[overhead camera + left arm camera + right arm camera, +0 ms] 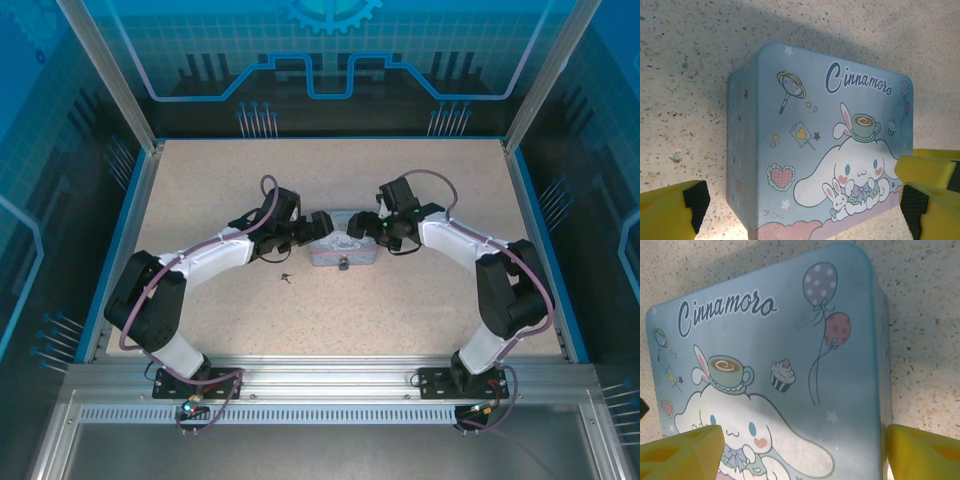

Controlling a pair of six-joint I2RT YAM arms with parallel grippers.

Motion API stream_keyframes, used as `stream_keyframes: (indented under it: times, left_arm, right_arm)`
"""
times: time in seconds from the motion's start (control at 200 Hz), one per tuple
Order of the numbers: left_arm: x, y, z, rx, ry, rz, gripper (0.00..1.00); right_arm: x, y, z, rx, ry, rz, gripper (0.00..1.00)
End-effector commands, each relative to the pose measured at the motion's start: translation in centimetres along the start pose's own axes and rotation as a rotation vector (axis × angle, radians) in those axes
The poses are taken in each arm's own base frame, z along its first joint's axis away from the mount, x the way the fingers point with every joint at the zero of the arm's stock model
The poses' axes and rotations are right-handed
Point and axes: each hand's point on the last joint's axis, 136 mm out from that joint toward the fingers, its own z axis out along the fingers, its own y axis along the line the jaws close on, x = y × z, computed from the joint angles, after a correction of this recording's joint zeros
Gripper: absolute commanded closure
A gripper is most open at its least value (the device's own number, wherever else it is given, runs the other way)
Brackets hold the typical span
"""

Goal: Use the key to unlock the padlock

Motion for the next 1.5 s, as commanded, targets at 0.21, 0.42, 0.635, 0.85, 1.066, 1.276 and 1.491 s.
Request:
stream_keyframes:
  times: [0.21, 0.42, 0.635, 0.85, 1.066, 1.276, 1.491]
  left_arm:
    - [-0.4, -0.4, -0.2, 0.000, -0.012, 0.016, 0.01]
    - [-1.5, 0.8, -4.2, -0.066, -0.114, 0.052, 0.01]
    - [-0.4, 5.5, -8.2, -0.219, -0.179, 0.035, 0.01]
    - [3.8, 9.4, -10.6, -0.341, -0.038, 0.057, 0.01]
    - [7.3, 11.8, -11.4, -0.427, 0.099, 0.081, 0.01]
    - [9.1, 13.4, -10.3, -0.548, 0.232, 0.157, 0.01]
    - [9.1, 12.8, -7.5, -0.596, 0.310, 0.264, 0.15]
  right_arm:
    - [-1.2, -0.2, -2.8, 0.059, -0.094, -0.034, 0.00]
    - [-2.6, -1.7, -6.8, 0.162, -0.238, -0.062, 0.00]
    - [-1.4, -2.2, -7.9, 0.182, -0.213, -0.117, 0.00]
    - [2.0, -1.2, -7.7, 0.024, -0.183, -0.147, 0.00]
    - [6.1, -0.2, -6.4, -0.166, -0.105, -0.111, 0.00]
    - [7.8, -0.2, -6.1, -0.187, -0.082, -0.113, 0.00]
    - [8.6, -1.0, -5.8, -0.154, -0.051, -0.135, 0.00]
